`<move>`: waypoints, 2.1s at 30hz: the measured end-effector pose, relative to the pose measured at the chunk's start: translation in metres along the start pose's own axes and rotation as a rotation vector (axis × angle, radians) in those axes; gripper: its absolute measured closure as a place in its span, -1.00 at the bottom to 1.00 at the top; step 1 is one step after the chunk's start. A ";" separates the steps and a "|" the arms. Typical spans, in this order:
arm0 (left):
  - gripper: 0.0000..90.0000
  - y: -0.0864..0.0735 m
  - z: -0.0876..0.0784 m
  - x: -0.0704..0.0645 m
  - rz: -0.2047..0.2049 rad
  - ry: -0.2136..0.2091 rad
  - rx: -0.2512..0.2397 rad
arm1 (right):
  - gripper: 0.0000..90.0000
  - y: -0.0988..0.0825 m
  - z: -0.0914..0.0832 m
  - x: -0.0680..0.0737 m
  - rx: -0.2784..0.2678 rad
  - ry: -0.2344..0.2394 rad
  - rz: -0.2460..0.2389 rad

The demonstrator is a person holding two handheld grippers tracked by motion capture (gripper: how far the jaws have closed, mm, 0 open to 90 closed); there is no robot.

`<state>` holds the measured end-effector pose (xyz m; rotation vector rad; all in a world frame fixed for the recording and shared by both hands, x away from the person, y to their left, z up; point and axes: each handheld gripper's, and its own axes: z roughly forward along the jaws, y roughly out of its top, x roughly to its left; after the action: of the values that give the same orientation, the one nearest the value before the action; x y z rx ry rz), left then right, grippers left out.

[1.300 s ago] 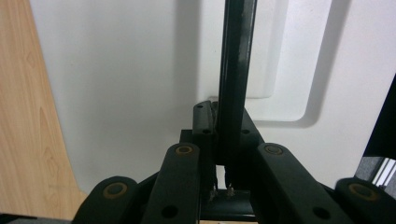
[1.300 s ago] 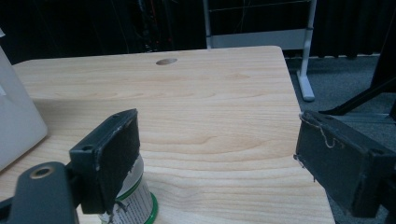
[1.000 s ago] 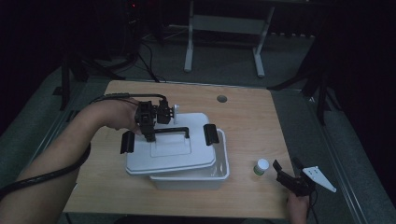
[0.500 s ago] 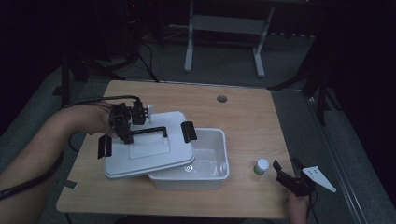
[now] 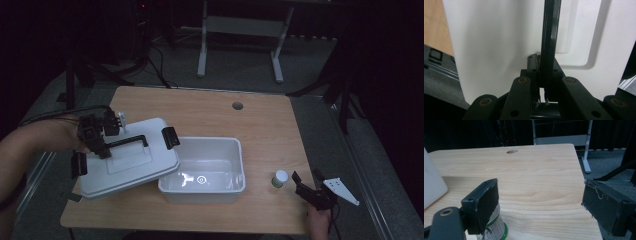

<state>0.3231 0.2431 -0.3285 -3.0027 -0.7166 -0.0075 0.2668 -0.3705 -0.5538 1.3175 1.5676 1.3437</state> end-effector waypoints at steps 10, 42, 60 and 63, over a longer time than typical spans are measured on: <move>0.86 -0.036 0.015 0.010 -0.093 -0.016 -0.015 | -0.71 0.000 0.000 0.000 0.004 -0.001 -0.005; 0.85 -0.024 0.149 0.060 -0.214 -0.090 -0.044 | -0.71 0.000 0.001 0.001 0.009 0.000 -0.014; 0.84 -0.015 0.165 0.061 -0.206 -0.101 -0.042 | -0.71 0.000 0.001 0.001 0.010 0.004 -0.013; 0.73 -0.014 0.164 0.060 -0.197 -0.104 -0.042 | -0.71 0.000 0.001 0.001 0.011 0.004 -0.015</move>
<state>0.3690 0.2918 -0.4908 -2.9756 -1.0327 0.1271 0.2676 -0.3689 -0.5537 1.3083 1.5859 1.3313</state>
